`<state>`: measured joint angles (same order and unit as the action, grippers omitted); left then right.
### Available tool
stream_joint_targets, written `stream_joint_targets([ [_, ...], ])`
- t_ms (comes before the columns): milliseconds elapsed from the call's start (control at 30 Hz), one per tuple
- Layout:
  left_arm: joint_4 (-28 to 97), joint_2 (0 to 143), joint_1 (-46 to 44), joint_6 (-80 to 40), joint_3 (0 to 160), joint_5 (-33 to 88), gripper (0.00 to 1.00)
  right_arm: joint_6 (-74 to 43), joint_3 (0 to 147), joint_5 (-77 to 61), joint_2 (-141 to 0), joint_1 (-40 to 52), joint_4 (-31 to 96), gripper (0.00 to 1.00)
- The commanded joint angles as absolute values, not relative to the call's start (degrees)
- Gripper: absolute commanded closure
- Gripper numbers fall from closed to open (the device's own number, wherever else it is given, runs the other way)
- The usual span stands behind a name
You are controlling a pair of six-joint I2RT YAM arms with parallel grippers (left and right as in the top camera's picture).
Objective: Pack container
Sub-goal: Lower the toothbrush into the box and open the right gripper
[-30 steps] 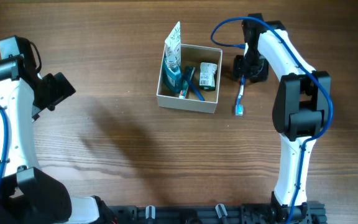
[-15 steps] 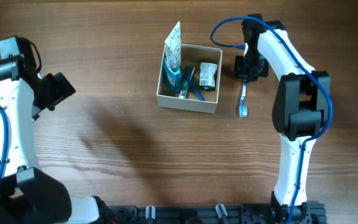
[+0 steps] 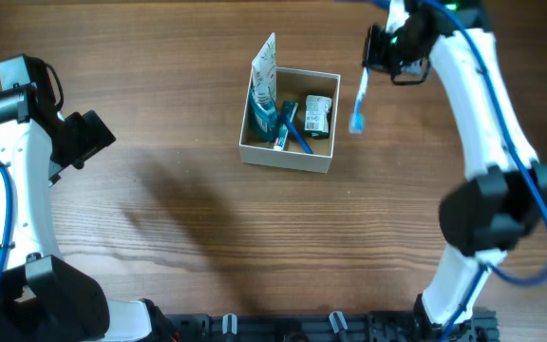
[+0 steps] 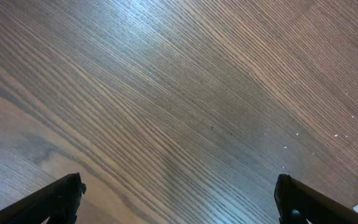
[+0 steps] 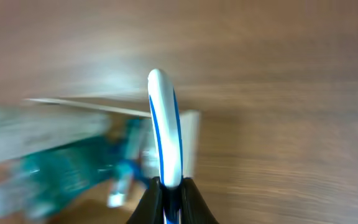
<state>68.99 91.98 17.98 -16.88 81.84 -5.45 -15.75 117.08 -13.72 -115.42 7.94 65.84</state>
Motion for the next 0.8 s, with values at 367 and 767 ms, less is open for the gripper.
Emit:
stream_joint_targets([
  [367,68.9,92.1,18.3,-17.4,81.6,-5.0,0.0,-32.4,116.6,-13.1,-116.3,19.9,66.0,0.96],
  [767,68.9,92.1,18.3,-17.4,81.6,-5.0,0.0,-54.0,114.7,-10.6,-116.8,20.0,65.6,0.94],
])
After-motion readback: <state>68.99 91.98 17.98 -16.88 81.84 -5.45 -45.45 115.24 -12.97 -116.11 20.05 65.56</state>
